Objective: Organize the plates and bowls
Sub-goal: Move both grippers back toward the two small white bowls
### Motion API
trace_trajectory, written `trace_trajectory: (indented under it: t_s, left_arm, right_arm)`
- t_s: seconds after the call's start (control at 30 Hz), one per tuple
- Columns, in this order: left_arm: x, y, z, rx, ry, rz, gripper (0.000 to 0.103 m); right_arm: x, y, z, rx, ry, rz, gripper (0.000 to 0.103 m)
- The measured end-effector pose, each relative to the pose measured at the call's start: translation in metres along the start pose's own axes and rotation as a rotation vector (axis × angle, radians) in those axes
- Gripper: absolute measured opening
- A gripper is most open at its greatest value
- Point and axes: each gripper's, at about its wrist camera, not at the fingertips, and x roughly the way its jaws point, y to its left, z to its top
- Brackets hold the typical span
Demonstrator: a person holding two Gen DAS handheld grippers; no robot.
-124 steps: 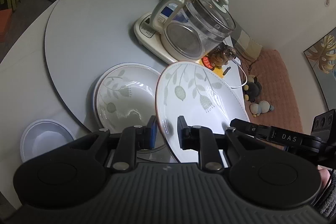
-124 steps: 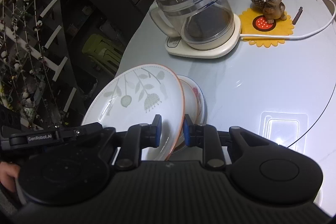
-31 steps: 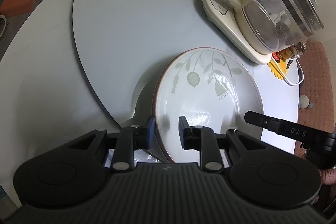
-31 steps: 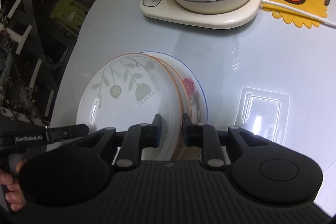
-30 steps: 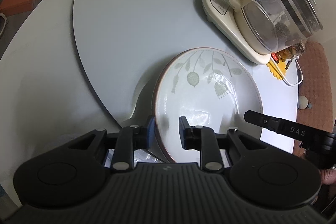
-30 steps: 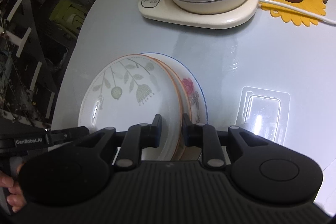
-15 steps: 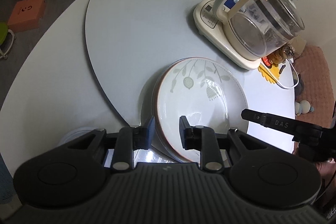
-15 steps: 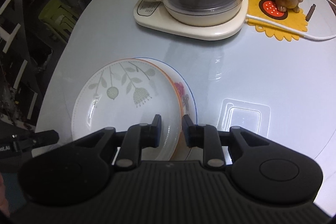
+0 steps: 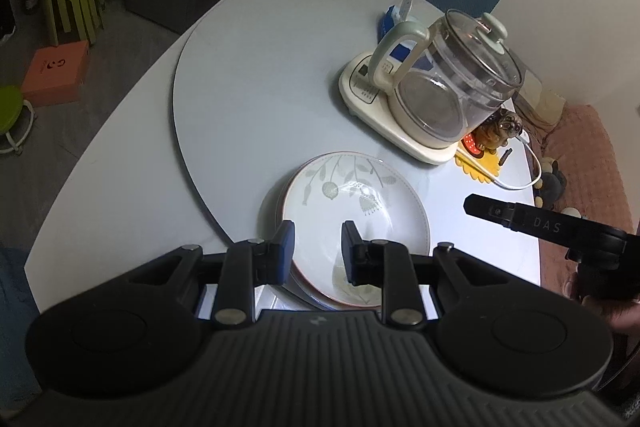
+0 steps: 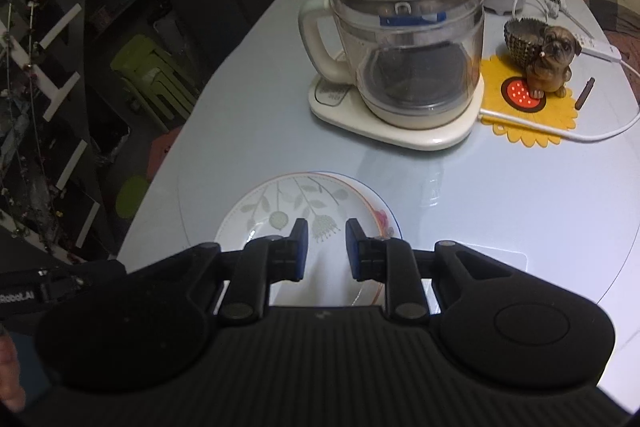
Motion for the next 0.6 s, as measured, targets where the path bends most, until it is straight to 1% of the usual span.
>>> trace_trajectory:
  t_s: [0.13, 0.33, 0.47, 0.6]
  left_arm:
    - [-0.027, -0.005, -0.004, 0.038, -0.040, 0.001, 0.028]
    - [-0.058, -0.008, -0.017, 0.085, -0.072, -0.014, 0.028]
    - [-0.069, -0.007, -0.032, 0.106, -0.055, -0.028, 0.028]
    - [-0.077, -0.005, -0.048, 0.139, -0.042, -0.039, 0.028]
  right_arm:
    - [-0.035, 0.009, -0.003, 0.002, -0.065, 0.001, 0.024]
    - [-0.081, 0.022, -0.024, 0.003, -0.134, -0.005, 0.024]
    - [-0.103, 0.029, -0.041, 0.022, -0.166, -0.016, 0.024]
    - [-0.115, 0.036, -0.060, 0.043, -0.176, -0.025, 0.024]
